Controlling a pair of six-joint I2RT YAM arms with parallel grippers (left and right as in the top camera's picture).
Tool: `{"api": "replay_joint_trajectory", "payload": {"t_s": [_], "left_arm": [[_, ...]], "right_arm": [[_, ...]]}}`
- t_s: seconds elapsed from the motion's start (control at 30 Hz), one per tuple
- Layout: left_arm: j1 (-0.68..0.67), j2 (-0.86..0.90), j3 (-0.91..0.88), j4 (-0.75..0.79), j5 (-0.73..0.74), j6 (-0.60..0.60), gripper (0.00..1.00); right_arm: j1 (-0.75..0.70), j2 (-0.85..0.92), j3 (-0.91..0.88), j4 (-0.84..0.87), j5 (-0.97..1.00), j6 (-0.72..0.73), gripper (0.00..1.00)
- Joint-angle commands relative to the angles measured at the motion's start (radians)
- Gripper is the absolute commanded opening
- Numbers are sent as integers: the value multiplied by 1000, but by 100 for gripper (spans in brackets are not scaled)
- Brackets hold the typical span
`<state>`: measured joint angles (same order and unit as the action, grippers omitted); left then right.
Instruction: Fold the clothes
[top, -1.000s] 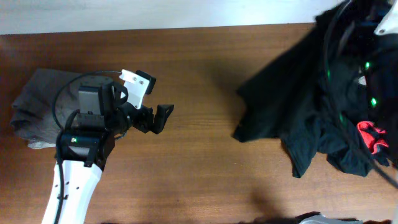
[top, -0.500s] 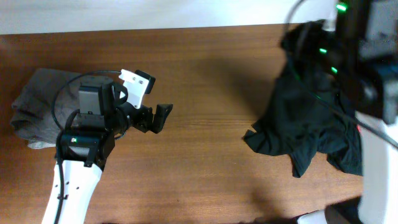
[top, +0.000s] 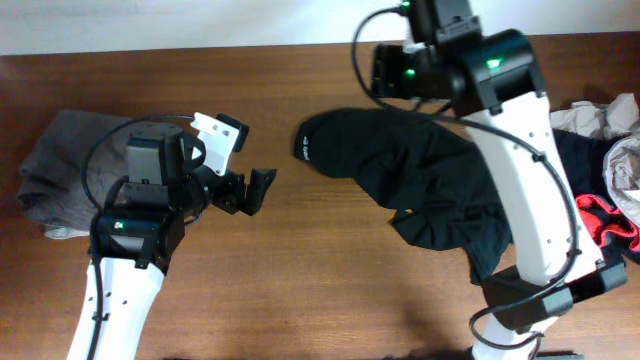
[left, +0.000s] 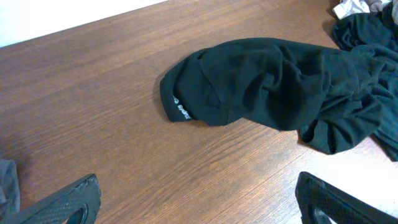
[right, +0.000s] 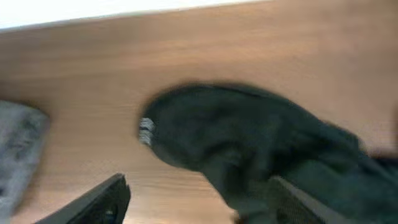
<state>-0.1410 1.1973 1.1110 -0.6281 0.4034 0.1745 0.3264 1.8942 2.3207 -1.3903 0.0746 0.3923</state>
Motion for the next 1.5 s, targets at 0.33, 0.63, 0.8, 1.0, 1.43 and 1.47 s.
{"api": "replay_joint_trajectory", "payload": {"t_s": [0.33,0.63,0.8,1.0,1.43,1.47], "left_arm": [[-2,30,20,0,-7,-5,100],[-2,35,20,1,-7,-5,100],[-2,35,20,3,-7,-5,100],[-2,35,20,3,-8,-5,100],[0,-37,56,-13,-214,-27,100],[0,-40,56,-14,-214,-27,100]], "right_arm": [[-141,-5,-488,-58,11,-145,77],[-104,-5,-904,294,-86,13,79],[-87,-5,-964,459,-187,13,59],[-63,-56,-908,498,-307,5,4],[-30,-196,-643,698,-701,167,4],[-18,-195,-643,727,-693,191,4]]}}
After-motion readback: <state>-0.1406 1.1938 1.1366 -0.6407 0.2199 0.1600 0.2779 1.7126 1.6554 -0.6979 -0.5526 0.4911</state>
